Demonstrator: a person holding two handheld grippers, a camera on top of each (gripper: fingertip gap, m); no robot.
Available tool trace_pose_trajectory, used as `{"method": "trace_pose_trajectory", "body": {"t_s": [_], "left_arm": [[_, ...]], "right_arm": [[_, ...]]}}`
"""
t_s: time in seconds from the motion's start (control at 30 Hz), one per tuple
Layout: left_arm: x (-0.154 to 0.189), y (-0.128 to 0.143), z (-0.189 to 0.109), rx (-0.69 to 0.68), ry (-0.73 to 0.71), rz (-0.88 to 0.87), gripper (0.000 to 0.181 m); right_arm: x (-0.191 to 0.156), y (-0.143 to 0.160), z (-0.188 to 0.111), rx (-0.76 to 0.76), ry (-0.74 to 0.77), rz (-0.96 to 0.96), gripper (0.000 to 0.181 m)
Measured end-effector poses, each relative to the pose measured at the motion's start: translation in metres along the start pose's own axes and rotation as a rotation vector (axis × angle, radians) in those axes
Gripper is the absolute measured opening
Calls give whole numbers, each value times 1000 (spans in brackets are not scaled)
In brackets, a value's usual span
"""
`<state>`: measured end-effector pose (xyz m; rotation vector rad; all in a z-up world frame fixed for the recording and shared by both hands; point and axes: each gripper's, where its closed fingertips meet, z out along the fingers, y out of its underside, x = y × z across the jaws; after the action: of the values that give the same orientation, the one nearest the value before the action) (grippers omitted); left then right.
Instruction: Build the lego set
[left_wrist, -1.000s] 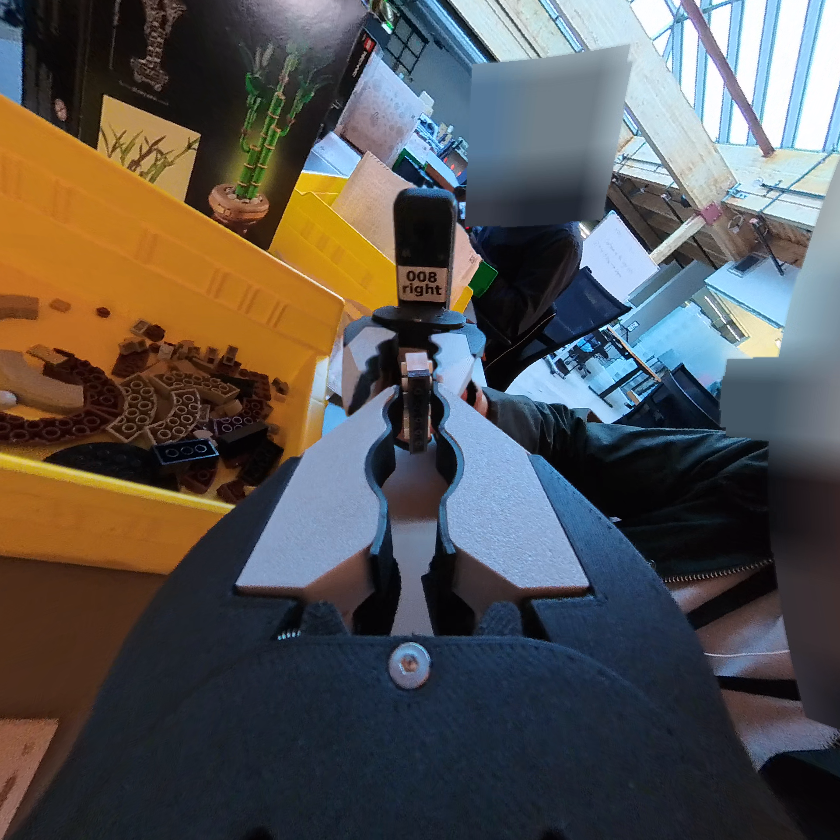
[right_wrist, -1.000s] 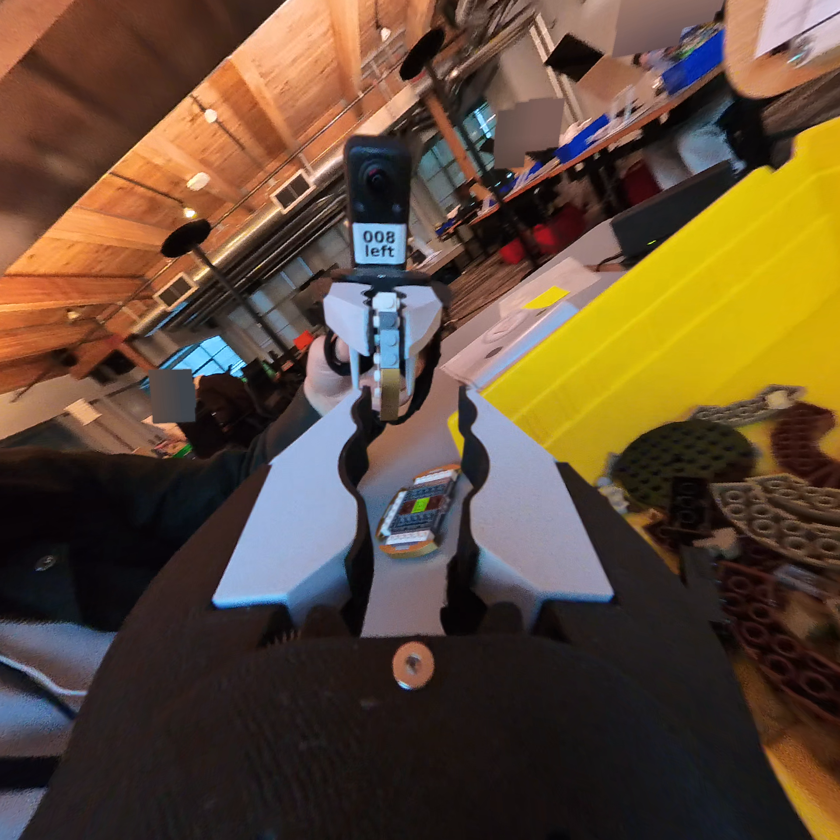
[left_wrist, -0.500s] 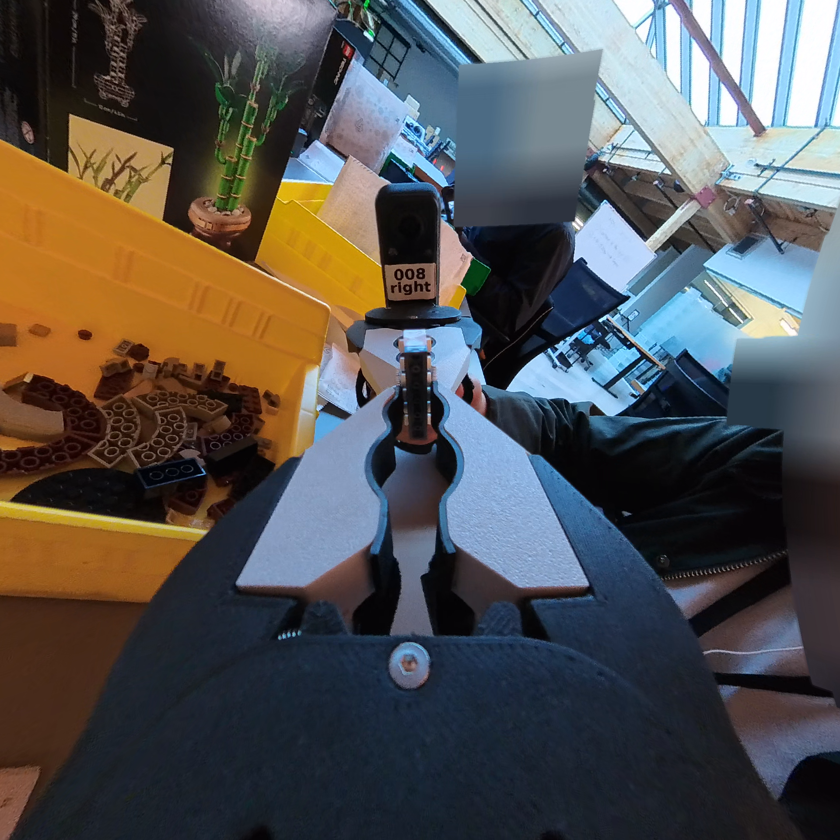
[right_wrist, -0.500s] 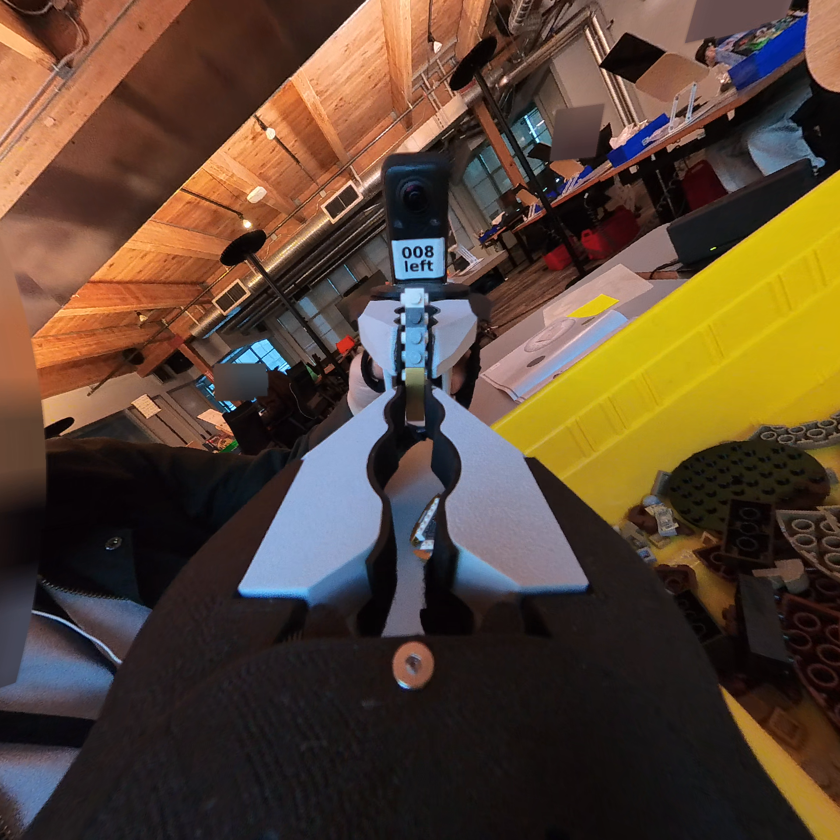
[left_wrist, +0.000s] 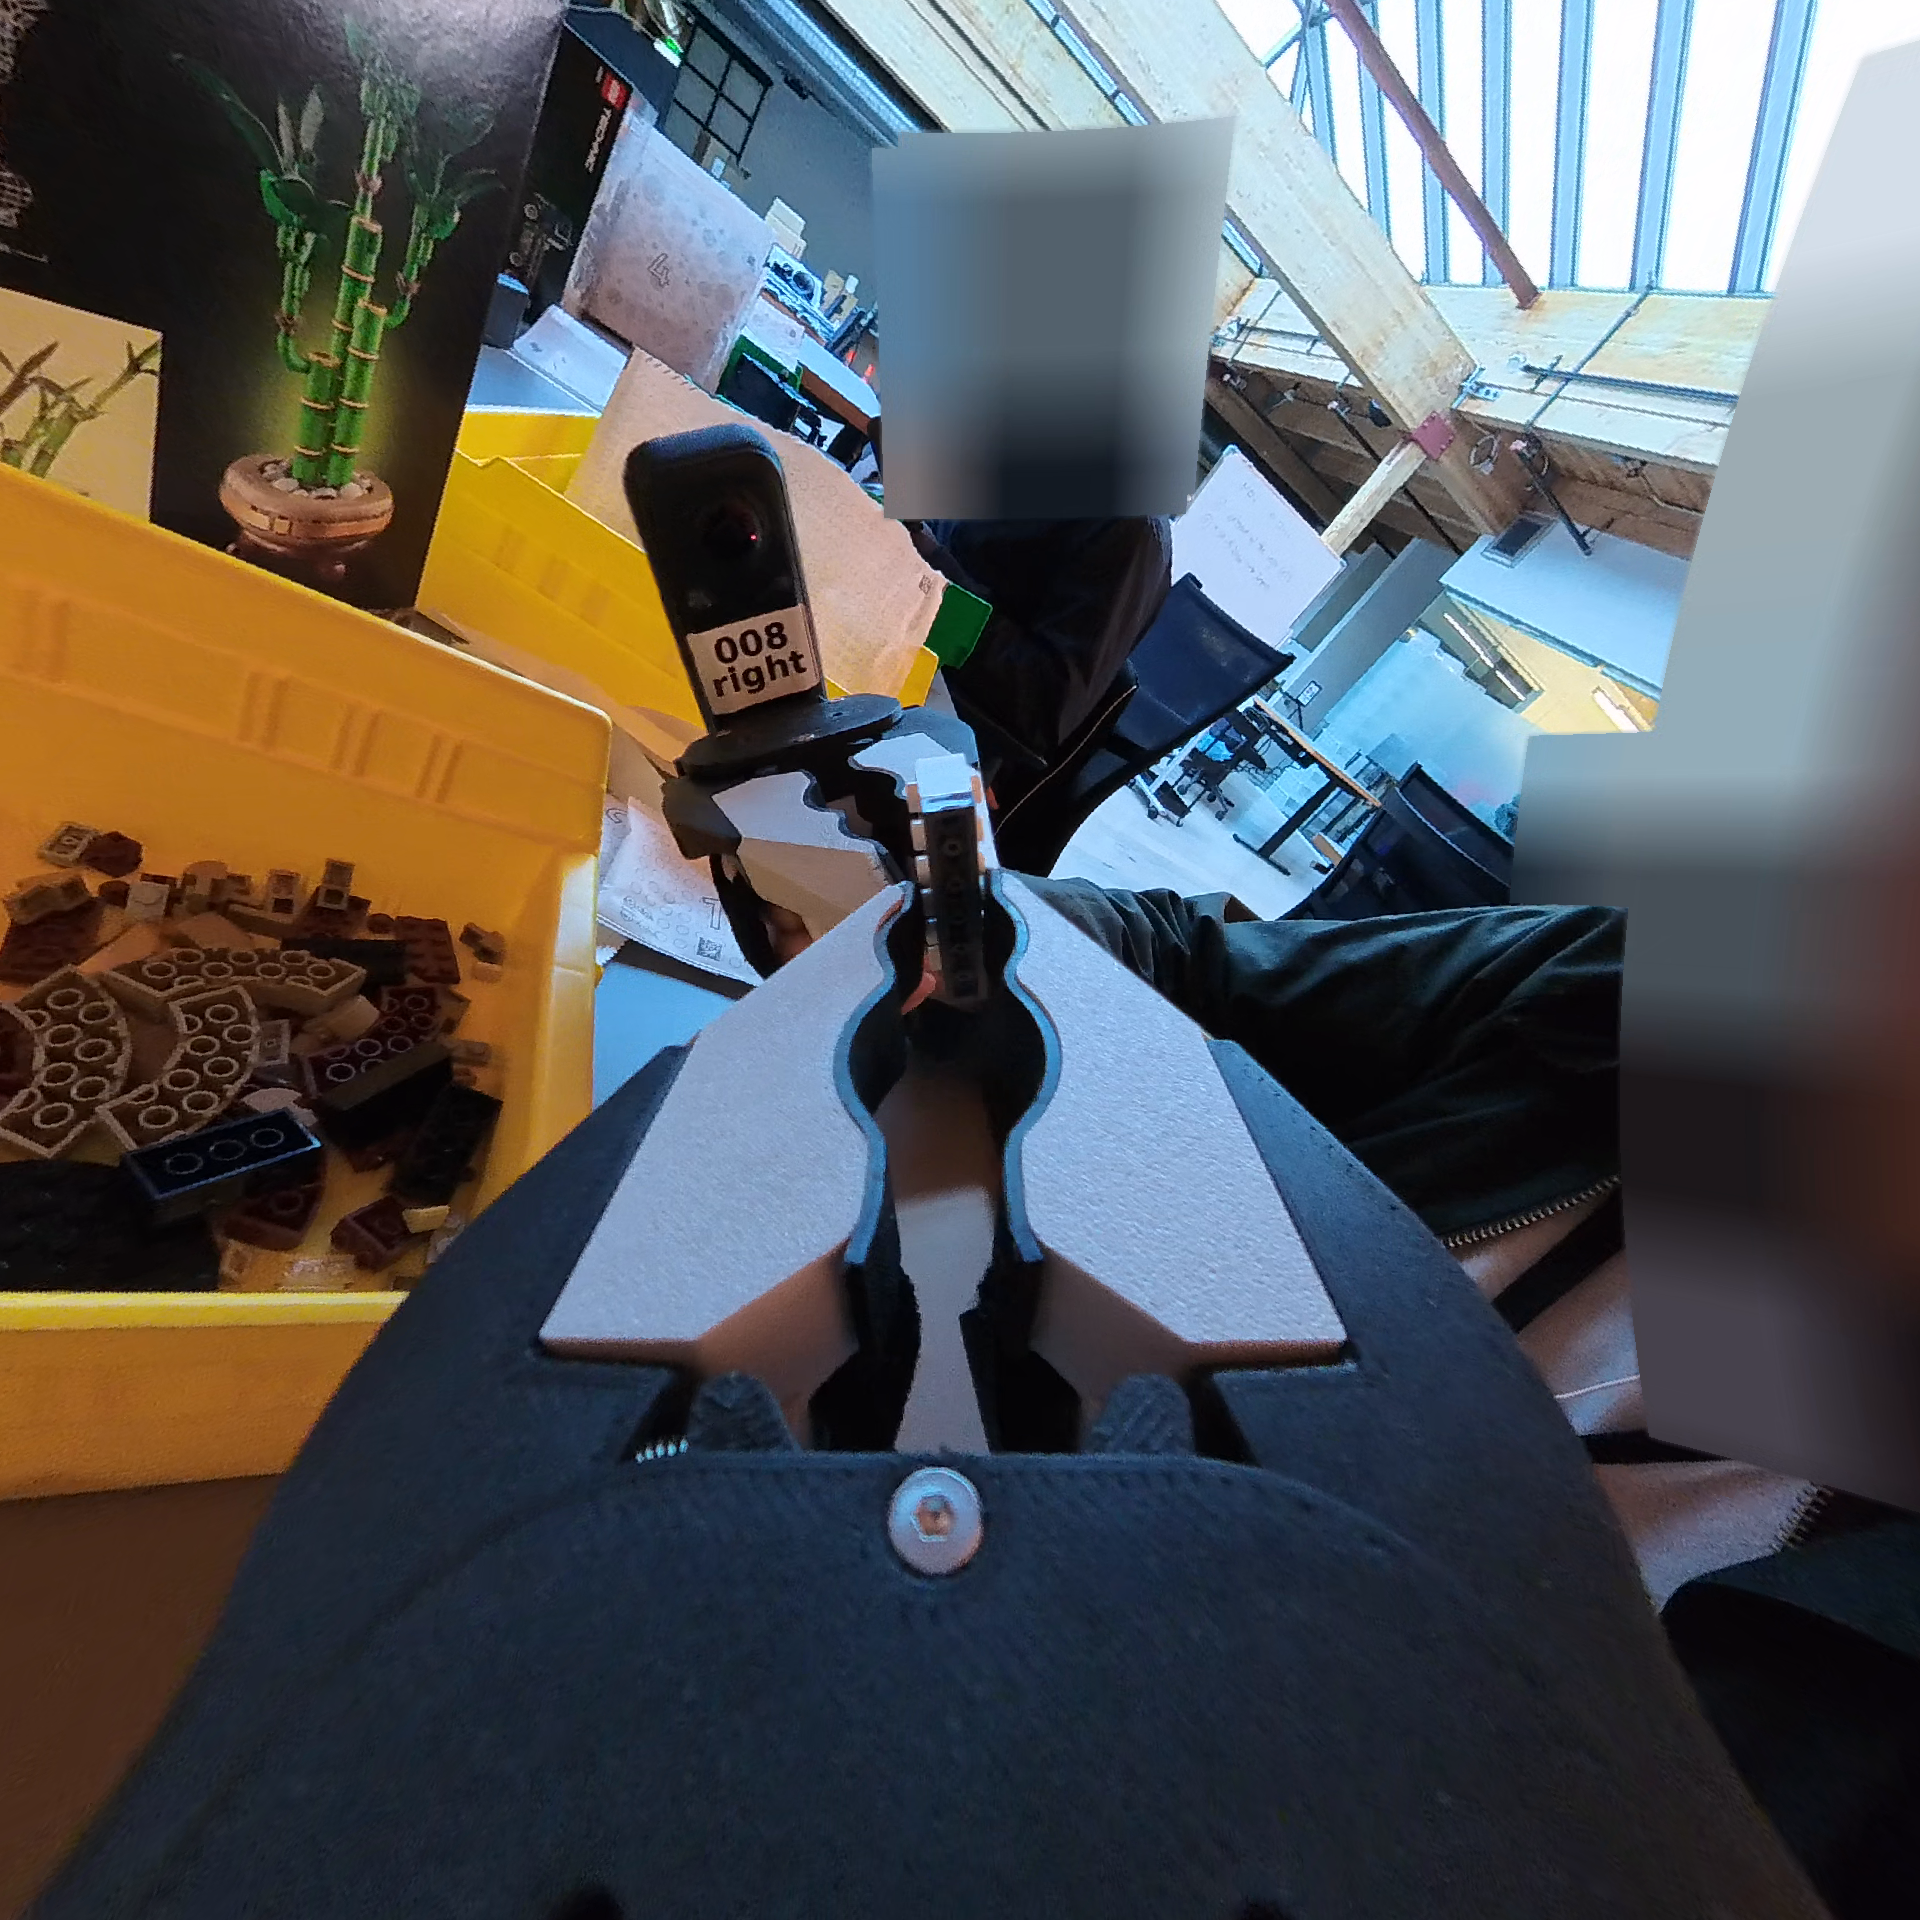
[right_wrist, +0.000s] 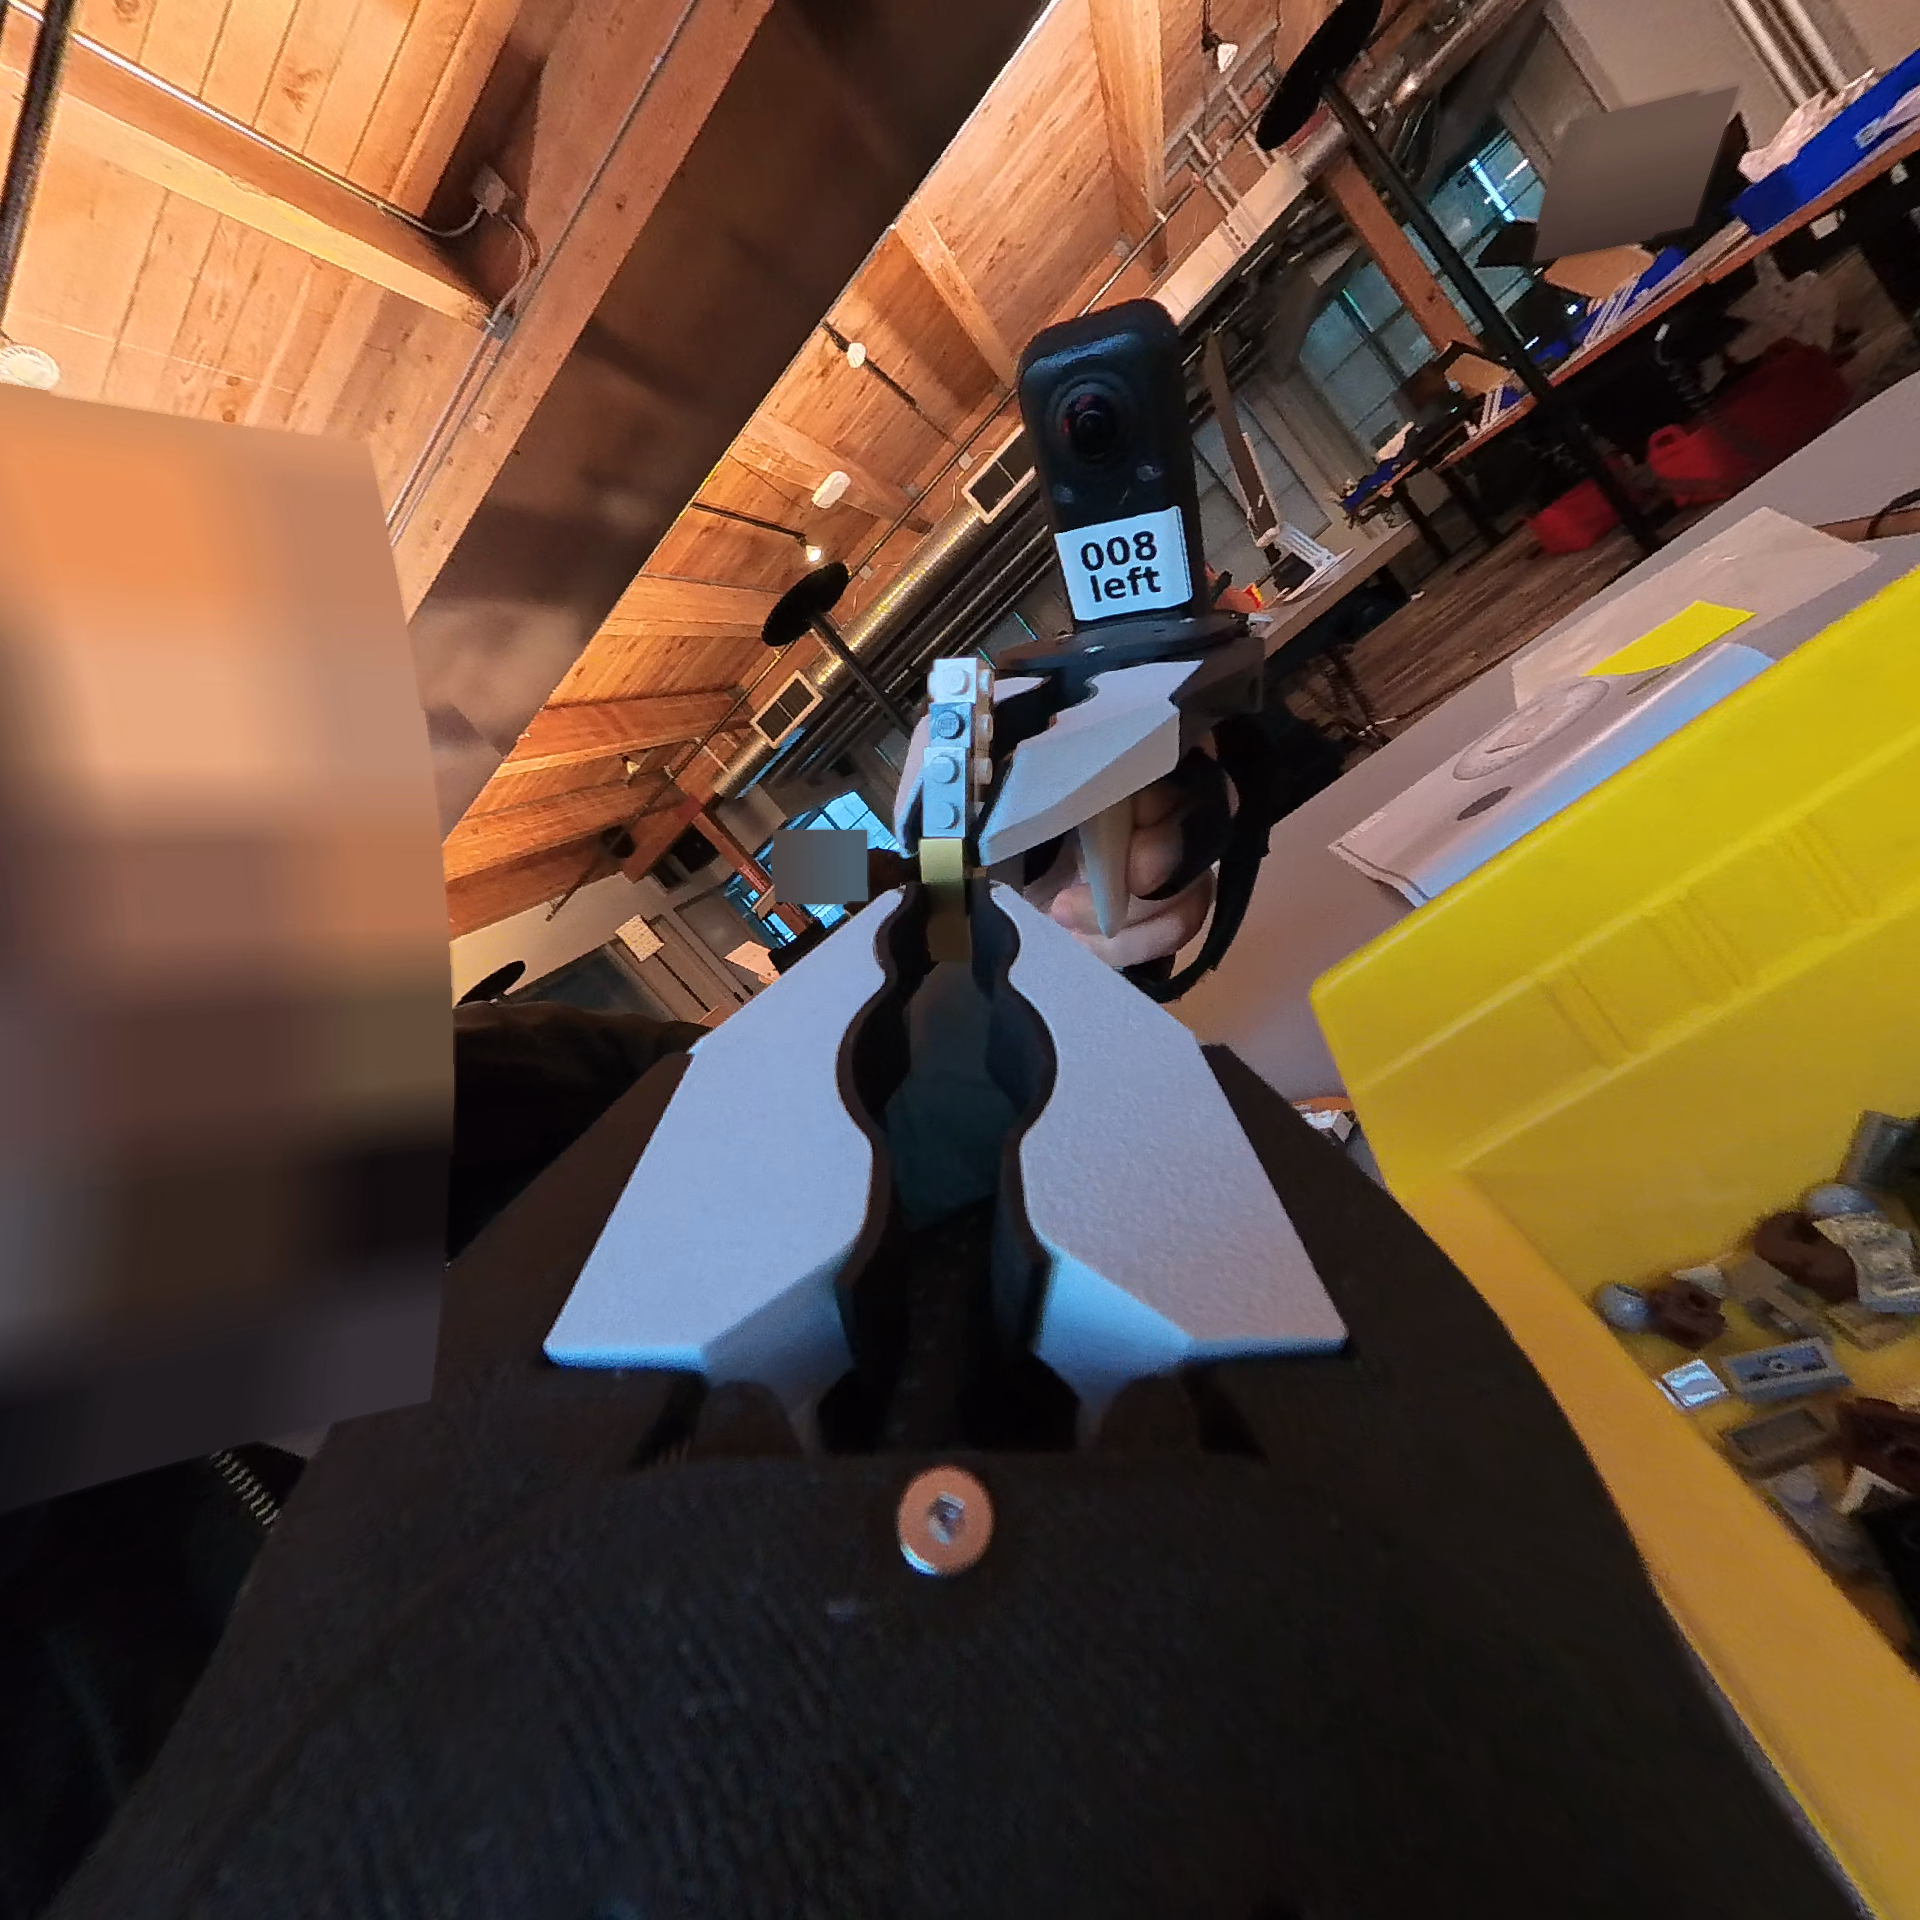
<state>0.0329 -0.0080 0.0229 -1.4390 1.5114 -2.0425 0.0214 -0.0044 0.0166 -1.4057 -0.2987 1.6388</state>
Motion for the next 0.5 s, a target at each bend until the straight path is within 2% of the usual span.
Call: {"method": "trace_pose_trajectory", "body": {"t_s": [0.07,0.27,0.4,0.43,0.5], "left_arm": [[-6,1,-1,-5,-39,6,8],[-28,2,-4,-33,-242,78,9],[-53,2,-20,-124,-533,282,10],[-49,0,-21,-119,-525,298,10],[-29,-6,-16,-64,-368,211,10]], "right_arm": [[4,0,-1,-4,36,-24,5],[25,-5,-7,-25,285,-217,5],[32,-12,-16,-30,428,-384,6],[26,-18,-18,0,405,-384,6],[6,-25,-18,59,244,-305,5]]}}
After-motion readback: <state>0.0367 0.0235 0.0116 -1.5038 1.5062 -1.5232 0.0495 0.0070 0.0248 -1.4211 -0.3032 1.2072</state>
